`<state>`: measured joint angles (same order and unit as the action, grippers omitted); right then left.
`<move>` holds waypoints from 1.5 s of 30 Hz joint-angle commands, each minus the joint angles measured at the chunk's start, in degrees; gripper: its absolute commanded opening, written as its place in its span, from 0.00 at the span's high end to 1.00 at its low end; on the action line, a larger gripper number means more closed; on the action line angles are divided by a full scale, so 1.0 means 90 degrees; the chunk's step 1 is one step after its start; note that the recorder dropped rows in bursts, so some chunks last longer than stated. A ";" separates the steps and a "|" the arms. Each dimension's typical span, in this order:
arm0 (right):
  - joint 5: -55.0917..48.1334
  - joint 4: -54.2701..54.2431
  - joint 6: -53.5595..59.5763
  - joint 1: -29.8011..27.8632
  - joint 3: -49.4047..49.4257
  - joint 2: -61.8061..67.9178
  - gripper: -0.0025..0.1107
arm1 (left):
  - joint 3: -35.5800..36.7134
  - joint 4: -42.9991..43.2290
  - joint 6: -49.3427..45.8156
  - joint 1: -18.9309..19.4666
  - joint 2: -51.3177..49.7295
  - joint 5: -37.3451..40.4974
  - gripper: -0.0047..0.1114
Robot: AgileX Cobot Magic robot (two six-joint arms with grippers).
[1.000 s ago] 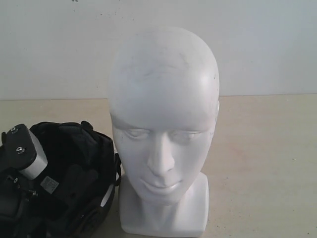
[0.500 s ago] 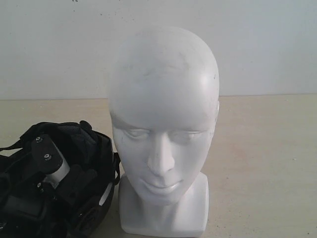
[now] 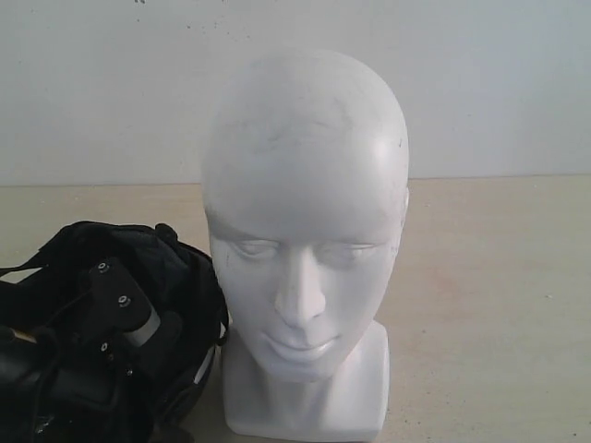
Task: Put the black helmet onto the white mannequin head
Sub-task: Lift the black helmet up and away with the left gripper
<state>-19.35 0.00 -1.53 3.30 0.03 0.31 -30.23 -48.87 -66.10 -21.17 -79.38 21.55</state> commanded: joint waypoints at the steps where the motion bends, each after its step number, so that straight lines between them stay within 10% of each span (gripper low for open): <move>1: 0.0024 0.0055 0.0027 -0.0050 -0.0003 -0.0034 0.98 | 0.0023 0.0026 -0.0045 -0.0022 -0.0041 -0.0349 0.76; 3: 0.0024 0.0055 0.0027 -0.0050 -0.0003 -0.0034 0.98 | 0.0023 0.0097 -0.0214 -0.0022 -0.0041 -0.0349 0.92; 45: 0.0024 0.0055 0.0027 -0.0050 -0.0003 -0.0034 0.98 | 0.0023 0.3650 0.3522 -0.0007 0.4975 0.1070 0.92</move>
<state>-19.35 0.00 -1.53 3.30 0.03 0.31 -29.55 -21.27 -36.90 -21.30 -36.90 33.48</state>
